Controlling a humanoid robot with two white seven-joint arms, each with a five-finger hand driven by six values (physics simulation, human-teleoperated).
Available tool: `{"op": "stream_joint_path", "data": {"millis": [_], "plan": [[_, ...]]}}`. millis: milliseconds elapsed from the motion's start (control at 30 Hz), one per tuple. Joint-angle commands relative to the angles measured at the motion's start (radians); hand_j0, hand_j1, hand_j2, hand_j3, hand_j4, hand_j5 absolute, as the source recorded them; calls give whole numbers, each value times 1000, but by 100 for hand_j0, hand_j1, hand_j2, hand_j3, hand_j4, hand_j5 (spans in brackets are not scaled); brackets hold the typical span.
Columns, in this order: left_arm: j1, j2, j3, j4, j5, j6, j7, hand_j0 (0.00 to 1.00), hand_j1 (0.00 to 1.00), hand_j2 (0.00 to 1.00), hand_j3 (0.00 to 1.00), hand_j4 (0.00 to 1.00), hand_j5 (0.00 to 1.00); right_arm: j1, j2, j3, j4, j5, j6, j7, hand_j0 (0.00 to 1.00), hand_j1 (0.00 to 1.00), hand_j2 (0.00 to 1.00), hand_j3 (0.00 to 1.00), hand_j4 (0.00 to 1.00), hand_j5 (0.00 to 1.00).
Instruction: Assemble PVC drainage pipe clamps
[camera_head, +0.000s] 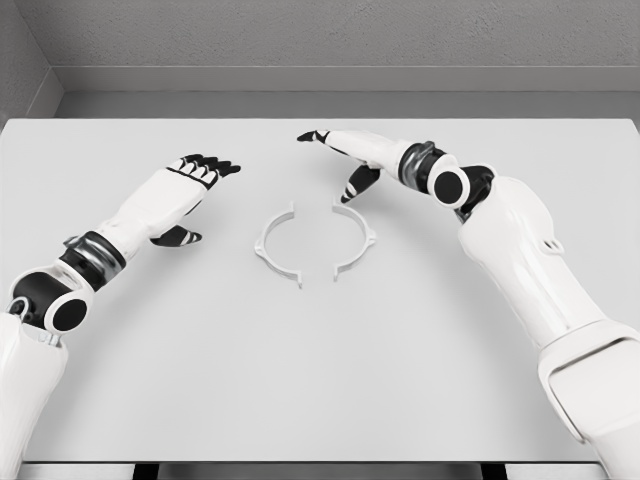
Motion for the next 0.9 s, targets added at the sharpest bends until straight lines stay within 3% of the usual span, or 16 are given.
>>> {"op": "stream_joint_path", "data": {"millis": [0,367,467,700,867], "plan": [[-2,-11,-1,-1,5,-1,1,100,100,100,100,100,100,0,-2,-1,-7,-3,1,0,100,100,100,100,100,100],[12,-29,-43,-24,15,-4,2,100,100,100,100,100,100,-18,-35,-4,-11,-3,-2,2,100,100,100,100,100,100],[11,-38,-58,-22,15,-4,2,100,100,100,100,100,100,-18,-89,-6,-72,-4,-1,2,100,100,100,100,100,100],[11,-77,-79,-21,15,-4,4,100,100,100,100,100,100,-17,-250,26,-72,-4,-76,-1,100,100,100,100,100,100],[2,-103,-86,-11,11,1,4,100,100,100,100,100,100,-6,-273,30,-73,-4,-82,-1,100,100,100,100,100,100]]}}
